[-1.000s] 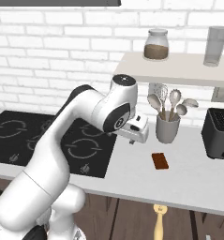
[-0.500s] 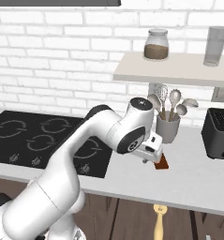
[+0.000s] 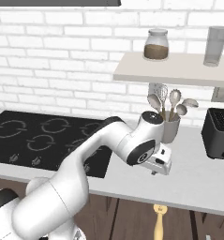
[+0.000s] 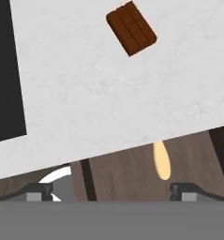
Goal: Pick the pizza cutter from the drawer and place it on the counter.
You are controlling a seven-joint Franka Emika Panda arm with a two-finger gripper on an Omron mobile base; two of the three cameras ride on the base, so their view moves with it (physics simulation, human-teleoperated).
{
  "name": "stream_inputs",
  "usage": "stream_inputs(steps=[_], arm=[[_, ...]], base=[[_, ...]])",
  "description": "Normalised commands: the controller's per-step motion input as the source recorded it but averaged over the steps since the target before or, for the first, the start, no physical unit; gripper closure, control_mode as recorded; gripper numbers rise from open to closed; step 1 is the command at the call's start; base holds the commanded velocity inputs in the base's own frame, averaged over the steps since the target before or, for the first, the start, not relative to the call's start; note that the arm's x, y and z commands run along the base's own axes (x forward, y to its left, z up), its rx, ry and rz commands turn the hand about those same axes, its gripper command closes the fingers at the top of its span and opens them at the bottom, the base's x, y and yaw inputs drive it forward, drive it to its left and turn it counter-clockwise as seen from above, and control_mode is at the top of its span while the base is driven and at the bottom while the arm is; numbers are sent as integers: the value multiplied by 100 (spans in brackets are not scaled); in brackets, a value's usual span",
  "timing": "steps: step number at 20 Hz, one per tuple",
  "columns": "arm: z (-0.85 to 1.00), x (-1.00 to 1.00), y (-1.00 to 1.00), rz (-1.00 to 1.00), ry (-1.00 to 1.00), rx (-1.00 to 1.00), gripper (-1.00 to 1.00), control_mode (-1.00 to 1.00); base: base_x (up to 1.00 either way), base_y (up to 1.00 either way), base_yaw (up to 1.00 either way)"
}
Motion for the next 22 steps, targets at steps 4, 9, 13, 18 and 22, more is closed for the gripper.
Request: stream_inputs(steps=[4,9,13,18,22], arm=[[-32,0,-9,-1,5,0,-100,-100],[-30,-1,-1,0,6,0,-100,-100],[-31,-9,-1,0,6,-1,-100,-100],[-44,-28,0,0,7,-3,-100,-100],[-42,-51,-3,0,7,0,-100,-100]], base=[[0,0,0],[0,0,0],[0,0,0],[0,0,0],[0,0,0]])
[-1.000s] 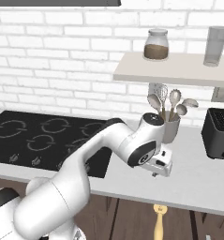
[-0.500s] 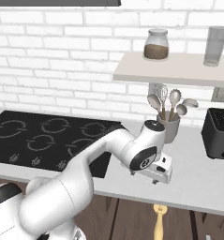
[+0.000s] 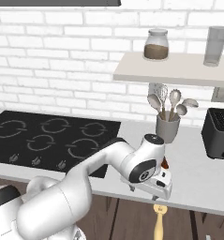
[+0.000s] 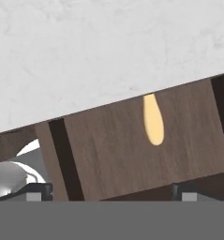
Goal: Pick the pizza cutter from the drawer and place it on the counter.
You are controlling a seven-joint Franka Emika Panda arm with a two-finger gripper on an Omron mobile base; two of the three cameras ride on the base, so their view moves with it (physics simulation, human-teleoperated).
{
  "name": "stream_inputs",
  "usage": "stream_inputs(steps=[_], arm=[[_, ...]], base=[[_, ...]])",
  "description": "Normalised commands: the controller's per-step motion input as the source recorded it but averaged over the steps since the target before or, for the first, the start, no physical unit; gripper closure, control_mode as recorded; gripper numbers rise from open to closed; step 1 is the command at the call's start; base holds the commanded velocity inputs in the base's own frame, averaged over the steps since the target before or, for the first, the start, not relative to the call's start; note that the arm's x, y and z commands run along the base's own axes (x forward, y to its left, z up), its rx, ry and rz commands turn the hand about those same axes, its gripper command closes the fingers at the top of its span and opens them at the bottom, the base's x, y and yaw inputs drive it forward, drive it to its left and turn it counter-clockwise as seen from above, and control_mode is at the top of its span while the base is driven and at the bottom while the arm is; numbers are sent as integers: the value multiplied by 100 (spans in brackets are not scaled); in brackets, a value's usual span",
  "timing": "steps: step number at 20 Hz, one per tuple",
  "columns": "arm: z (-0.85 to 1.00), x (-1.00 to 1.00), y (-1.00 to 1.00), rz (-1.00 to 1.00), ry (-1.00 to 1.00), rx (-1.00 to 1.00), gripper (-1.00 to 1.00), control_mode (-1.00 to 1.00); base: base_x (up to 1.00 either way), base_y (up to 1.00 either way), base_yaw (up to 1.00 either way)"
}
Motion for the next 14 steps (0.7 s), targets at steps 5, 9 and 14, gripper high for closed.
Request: stream_inputs(steps=[5,9,14], arm=[[-36,-50,-9,0,10,0,-100,-100],[-33,-35,-19,0,10,-1,-100,-100],[-5,6,-20,0,1,0,-100,-100]], base=[[0,0,0],[0,0,0],[0,0,0]])
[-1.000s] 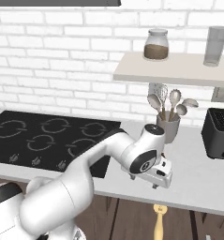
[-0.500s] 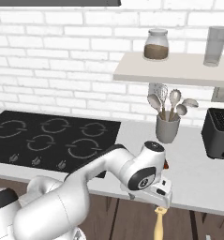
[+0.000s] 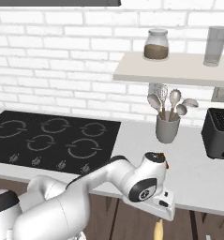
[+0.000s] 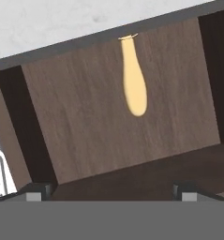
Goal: Pick the pizza cutter from the drawer and place it on the counter.
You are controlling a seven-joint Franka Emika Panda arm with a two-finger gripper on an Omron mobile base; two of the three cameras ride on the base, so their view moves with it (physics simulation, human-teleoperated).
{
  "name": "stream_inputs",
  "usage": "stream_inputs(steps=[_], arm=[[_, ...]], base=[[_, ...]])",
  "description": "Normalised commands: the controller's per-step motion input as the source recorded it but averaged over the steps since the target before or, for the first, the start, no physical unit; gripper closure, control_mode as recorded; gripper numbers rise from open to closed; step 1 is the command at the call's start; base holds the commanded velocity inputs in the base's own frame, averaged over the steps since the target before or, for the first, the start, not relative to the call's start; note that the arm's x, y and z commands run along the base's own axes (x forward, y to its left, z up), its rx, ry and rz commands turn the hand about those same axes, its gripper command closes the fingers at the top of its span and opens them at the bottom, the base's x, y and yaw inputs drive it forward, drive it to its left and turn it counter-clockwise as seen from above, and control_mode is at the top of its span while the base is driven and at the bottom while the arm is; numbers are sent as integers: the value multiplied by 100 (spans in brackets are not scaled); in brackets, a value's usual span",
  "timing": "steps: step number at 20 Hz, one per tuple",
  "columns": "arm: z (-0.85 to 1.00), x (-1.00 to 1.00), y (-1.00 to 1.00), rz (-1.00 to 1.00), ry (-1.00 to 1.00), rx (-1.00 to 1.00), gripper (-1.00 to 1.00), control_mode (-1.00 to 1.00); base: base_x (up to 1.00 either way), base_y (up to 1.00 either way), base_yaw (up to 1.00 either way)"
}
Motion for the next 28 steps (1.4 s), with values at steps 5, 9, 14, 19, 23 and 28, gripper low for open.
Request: stream_inputs(steps=[5,9,14,19,23,28], arm=[[-8,34,-35,3,0,0,-100,-100],[-36,9,-42,10,0,0,-100,-100],[-42,0,-36,9,0,0,-100,-100],[-20,0,-10,2,0,0,-100,-100],[-24,0,-10,1,0,0,-100,-100],[-26,0,-12,8,0,0,-100,-100]], base=[[0,0,0],[0,0,0],[0,0,0],[0,0,0],[0,0,0],[0,0,0]])
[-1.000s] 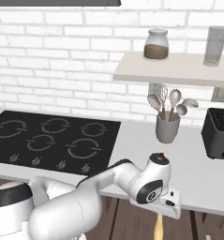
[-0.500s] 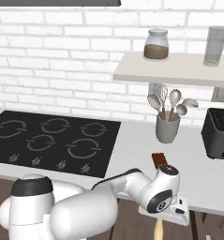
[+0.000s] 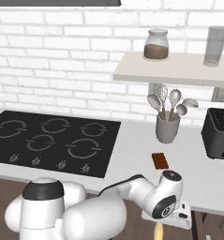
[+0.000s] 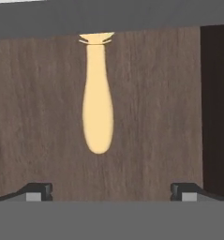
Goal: Pick the pizza cutter from the drawer and place it on the counter.
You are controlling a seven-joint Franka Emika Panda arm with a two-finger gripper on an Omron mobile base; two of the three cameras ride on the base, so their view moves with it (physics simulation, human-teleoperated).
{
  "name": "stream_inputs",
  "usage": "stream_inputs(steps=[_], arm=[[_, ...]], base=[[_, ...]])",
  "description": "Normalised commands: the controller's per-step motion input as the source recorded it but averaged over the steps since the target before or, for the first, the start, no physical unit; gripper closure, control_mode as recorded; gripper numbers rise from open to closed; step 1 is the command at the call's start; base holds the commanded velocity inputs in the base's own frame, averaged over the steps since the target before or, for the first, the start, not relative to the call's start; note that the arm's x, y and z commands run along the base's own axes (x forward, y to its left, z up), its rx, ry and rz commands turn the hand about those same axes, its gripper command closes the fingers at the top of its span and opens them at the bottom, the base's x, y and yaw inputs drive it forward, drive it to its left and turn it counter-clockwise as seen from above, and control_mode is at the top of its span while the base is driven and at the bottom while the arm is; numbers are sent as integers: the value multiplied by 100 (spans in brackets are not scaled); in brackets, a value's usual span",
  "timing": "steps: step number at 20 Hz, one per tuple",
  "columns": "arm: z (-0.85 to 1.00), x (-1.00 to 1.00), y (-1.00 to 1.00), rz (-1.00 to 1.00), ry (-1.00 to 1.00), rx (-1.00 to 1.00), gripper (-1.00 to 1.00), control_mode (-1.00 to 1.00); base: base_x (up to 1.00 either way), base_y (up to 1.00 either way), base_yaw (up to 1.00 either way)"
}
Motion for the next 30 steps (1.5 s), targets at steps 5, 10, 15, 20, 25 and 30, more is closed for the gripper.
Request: stream_inputs(steps=[5,10,15,20,25,30], arm=[[-47,0,0,15,0,0,-100,-100],[-45,0,0,14,-1,0,-100,-100],[-22,0,0,1,-3,0,-100,-100],[-16,0,0,0,-3,2,-100,-100],[-21,0,0,0,-4,1,-100,-100],[-13,0,0,0,-6,1,-100,-100]], base=[[0,0,0],[0,0,0],[0,0,0],[0,0,0],[0,0,0],[0,0,0]])
